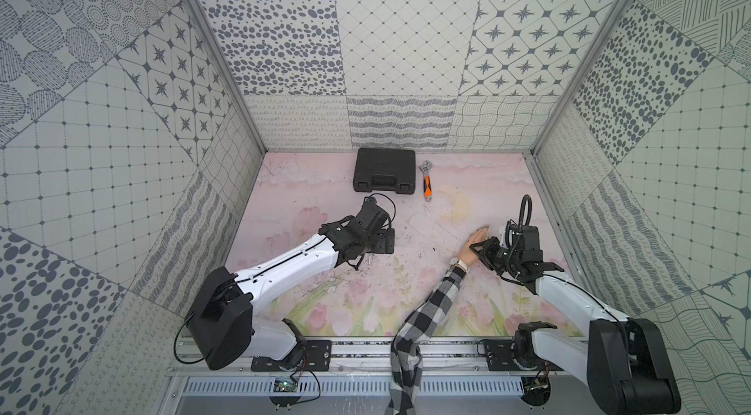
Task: Take off the watch
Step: Adjust the hand at the center of the board.
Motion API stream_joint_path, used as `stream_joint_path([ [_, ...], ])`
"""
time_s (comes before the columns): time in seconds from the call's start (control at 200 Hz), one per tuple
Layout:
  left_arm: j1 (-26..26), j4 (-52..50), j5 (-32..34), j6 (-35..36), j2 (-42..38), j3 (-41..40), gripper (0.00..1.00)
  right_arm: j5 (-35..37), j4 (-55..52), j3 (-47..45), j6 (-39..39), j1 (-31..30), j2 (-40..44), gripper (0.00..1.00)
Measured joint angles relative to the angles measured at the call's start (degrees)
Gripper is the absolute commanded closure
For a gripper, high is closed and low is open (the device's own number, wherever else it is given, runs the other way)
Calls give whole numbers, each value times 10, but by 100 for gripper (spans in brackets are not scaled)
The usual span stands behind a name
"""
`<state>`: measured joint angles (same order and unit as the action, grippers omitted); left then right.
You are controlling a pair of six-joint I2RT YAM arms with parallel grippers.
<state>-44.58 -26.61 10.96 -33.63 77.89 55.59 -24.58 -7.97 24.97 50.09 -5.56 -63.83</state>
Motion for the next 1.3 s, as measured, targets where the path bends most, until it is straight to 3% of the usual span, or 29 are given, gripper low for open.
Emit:
stream_joint_path([
  [0.205, 0, -11, 38, -8, -39, -9, 3, 75, -104, 131, -25, -114, -22, 88],
  [0.41, 11, -27, 66, -22, -78, -32, 2, 162, -227, 256, -50, -187, -86, 90],
  [0.83, 60, -28, 74, -59, -132, -94, 1, 342, -470, 515, -101, -278, -272, 92],
  [1.301, 95, -27, 71, -104, -161, -118, 1, 422, -598, 773, -100, -378, -535, 88],
])
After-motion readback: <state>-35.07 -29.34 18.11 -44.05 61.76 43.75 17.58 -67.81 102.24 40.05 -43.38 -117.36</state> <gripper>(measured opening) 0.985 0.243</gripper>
